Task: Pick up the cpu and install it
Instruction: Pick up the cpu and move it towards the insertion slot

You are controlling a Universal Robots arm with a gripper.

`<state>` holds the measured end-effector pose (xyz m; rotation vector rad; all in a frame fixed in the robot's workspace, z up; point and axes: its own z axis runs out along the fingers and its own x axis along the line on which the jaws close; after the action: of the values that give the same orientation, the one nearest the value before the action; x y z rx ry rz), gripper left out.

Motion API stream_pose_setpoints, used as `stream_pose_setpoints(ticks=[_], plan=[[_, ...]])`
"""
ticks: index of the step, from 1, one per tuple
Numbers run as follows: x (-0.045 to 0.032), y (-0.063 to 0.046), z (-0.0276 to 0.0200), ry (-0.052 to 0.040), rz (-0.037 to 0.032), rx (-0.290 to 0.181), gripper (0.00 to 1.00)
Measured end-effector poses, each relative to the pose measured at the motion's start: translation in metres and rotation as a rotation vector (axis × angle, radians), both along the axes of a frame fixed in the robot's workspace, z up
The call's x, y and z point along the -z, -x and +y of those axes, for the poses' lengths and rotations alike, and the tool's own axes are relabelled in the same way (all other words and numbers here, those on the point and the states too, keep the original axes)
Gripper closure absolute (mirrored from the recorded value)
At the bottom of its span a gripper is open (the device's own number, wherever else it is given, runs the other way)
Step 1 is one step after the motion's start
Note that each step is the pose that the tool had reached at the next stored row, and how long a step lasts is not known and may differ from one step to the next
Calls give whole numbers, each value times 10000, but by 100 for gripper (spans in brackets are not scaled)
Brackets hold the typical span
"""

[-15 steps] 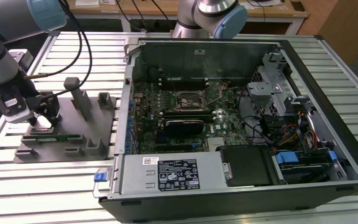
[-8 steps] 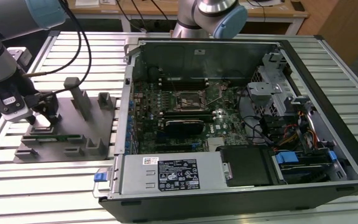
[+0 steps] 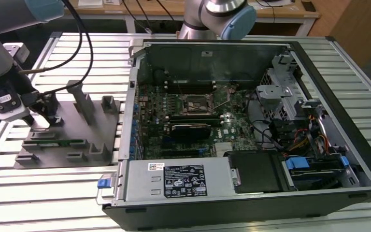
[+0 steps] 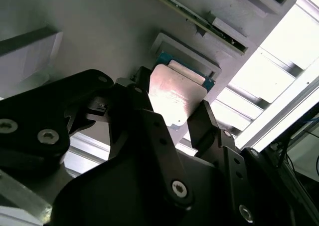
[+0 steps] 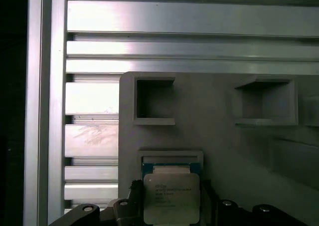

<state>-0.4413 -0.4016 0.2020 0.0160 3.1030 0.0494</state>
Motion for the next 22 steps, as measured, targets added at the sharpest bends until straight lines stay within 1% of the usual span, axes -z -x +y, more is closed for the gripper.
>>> stream_pose_setpoints(ticks=[12, 22], plan=[[-190, 0, 0, 0, 0, 0, 46], [-373, 0, 0, 0, 0, 0, 46]])
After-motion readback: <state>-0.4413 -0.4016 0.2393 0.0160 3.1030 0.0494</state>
